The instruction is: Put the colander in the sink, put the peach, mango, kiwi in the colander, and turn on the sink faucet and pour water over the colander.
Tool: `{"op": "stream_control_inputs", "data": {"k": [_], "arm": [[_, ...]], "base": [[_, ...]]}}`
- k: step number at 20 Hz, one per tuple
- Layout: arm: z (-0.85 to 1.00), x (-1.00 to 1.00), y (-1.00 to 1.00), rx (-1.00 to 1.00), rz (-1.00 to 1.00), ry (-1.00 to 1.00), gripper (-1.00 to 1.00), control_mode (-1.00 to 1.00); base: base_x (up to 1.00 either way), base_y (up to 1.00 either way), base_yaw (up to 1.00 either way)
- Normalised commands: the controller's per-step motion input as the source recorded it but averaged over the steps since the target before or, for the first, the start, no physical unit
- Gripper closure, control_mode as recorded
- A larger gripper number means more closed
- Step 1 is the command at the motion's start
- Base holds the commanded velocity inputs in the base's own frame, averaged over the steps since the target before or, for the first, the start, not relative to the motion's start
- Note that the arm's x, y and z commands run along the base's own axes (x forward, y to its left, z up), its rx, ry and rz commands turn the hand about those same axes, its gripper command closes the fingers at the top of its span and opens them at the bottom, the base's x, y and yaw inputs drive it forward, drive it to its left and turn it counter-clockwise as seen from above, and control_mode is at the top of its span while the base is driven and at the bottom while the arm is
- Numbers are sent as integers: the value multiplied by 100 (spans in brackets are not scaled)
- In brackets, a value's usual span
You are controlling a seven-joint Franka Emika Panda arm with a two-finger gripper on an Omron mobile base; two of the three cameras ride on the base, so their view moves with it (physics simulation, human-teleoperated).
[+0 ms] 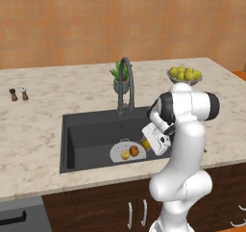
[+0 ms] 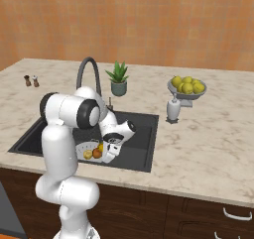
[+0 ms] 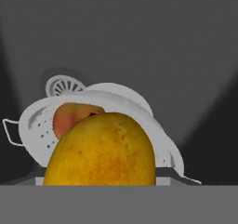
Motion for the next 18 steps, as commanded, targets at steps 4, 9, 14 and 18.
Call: {"op": "stream_control_inputs", "data": {"k": [4, 9, 14, 18], "arm": [[-9, 38, 31, 3, -12, 7, 100, -100], [-32, 28, 30, 2, -10, 10, 100, -100], [-45, 32, 2, 7, -8, 10, 100, -100], [-20, 12, 9, 4, -8, 2, 100, -100]], "base": [[0, 0, 0], [0, 0, 0], [0, 0, 0], [0, 0, 0]]}}
